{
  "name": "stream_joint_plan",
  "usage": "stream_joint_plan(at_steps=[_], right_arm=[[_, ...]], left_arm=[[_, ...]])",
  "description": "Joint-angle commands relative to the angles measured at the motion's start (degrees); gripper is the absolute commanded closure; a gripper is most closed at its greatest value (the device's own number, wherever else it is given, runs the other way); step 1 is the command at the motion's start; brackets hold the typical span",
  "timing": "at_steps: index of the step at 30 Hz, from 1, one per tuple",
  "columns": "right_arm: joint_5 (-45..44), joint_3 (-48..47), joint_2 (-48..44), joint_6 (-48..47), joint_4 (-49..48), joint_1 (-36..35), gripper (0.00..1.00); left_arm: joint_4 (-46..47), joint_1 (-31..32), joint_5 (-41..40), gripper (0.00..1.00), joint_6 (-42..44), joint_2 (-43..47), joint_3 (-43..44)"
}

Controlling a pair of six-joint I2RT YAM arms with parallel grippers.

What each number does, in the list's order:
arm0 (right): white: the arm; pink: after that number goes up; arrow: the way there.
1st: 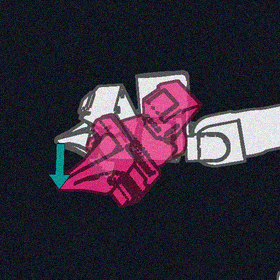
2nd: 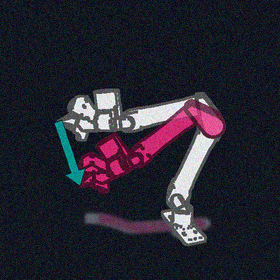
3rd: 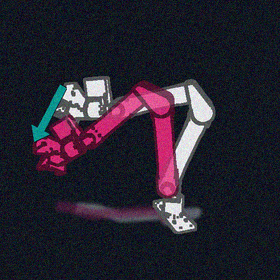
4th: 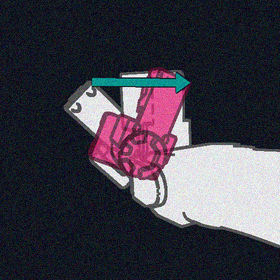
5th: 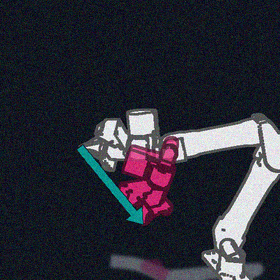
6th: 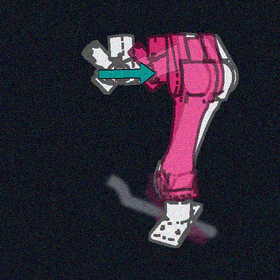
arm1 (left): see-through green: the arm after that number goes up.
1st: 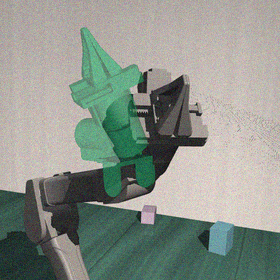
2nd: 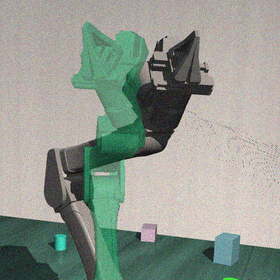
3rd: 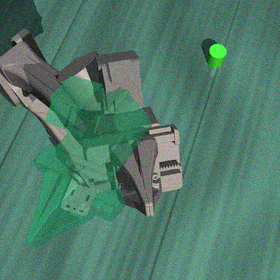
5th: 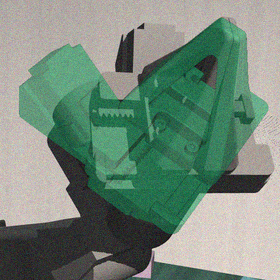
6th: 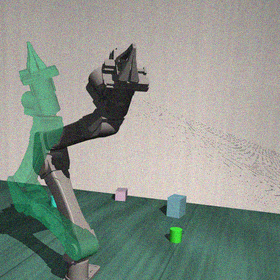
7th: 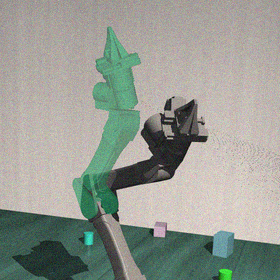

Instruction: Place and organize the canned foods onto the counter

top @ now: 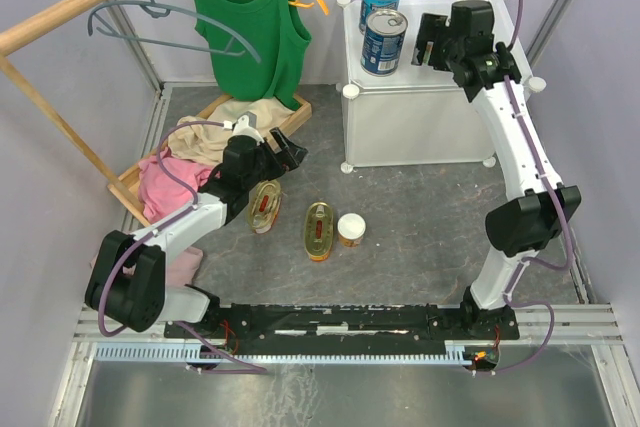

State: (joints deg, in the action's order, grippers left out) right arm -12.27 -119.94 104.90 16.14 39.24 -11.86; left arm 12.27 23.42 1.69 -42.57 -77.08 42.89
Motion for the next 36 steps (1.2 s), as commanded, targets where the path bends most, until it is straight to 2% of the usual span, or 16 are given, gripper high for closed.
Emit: stream_joint_plan(at_steps=[1,5,12,17,30,36], right_arm=[[-0.5,3.9,-5.0,-0.4,-4.6,0.3,0.08],[-1.1,5.8,-6.2,-0.6,-6.1,0.3,0.15],[-0.4,5.6,-5.3,-0.5,-6.9,0.3,0.55],[-0.8,5.2,-4.7,-0.7,-7.0,0.3,0.68],[-0.2,1.0,-0.8,-2.0,-5.4,0.3,0.72],[0.5,3.9,-2.8,-1.8,-6.2,0.4,0.75]], left_arm=[[0.8,0.5,-0.6,0.06,-0.4,1.9,0.5],[0.8,0.6,-0.7,0.06,-0.4,1.5,0.7],[1.0,0.7,-0.6,0.06,-0.3,1.8,0.6],[1.5,0.7,-0.6,0.06,-0.5,1.8,0.2],[2.2,0.7,-0.5,0.06,-0.7,1.0,0.3],[2.5,0.7,-0.4,0.06,-0.8,0.5,0.6]])
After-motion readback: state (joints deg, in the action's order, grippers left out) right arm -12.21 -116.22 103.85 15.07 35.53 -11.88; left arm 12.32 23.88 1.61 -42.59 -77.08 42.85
